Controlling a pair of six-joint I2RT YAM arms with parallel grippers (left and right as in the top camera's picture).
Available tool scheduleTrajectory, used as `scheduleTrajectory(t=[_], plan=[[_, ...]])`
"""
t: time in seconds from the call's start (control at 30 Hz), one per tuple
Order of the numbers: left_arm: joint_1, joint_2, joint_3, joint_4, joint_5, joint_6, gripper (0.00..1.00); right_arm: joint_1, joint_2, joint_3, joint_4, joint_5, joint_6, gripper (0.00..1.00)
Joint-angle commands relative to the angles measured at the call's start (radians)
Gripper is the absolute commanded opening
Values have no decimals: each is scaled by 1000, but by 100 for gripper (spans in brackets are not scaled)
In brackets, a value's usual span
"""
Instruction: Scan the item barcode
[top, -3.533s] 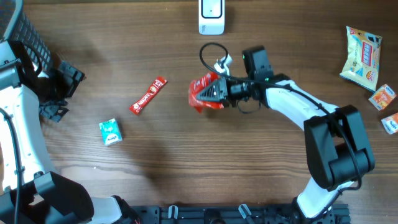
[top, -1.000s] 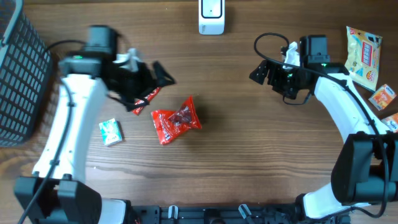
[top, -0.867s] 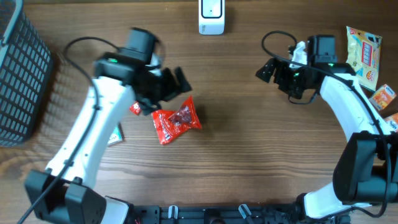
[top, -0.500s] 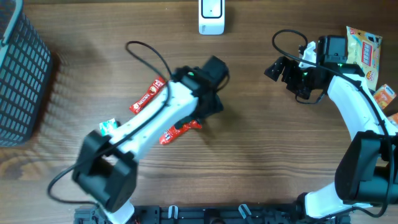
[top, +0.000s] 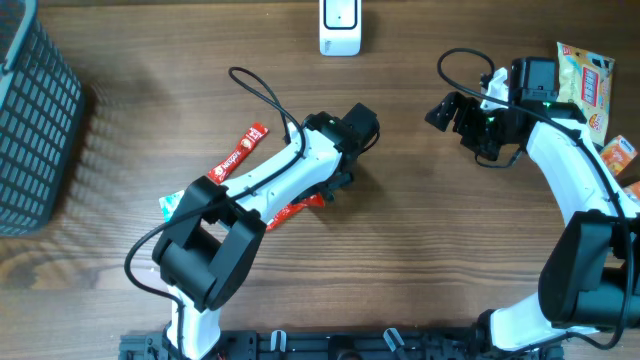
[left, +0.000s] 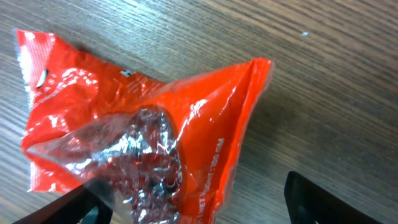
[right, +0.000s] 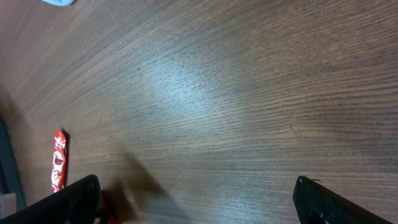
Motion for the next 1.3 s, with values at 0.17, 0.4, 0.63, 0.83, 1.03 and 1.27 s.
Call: scheduleTrajectory(t=[0.17, 0.4, 0.63, 0.83, 1.03, 1.27], plan=[[-1, 48, -1, 2, -35, -10, 52, -3, 16, -10, -9, 10, -42, 100], [0, 48, -1, -29, -45, -2, 4, -3, 16, -10, -9, 10, -42, 100], [3, 36, 48, -62, 49, 29, 4, -3, 16, -10, -9, 10, -42, 100], [43, -44, 164, -47, 325, 138, 4, -3, 16, -10, -10, 10, -43, 100], [185, -119, 175, 40, 740, 282, 4, -3, 16, -10, -13, 10, -49, 100], [401, -93, 102, 148, 1349, 486, 4, -3, 16, -10, -26, 10, -66, 100]])
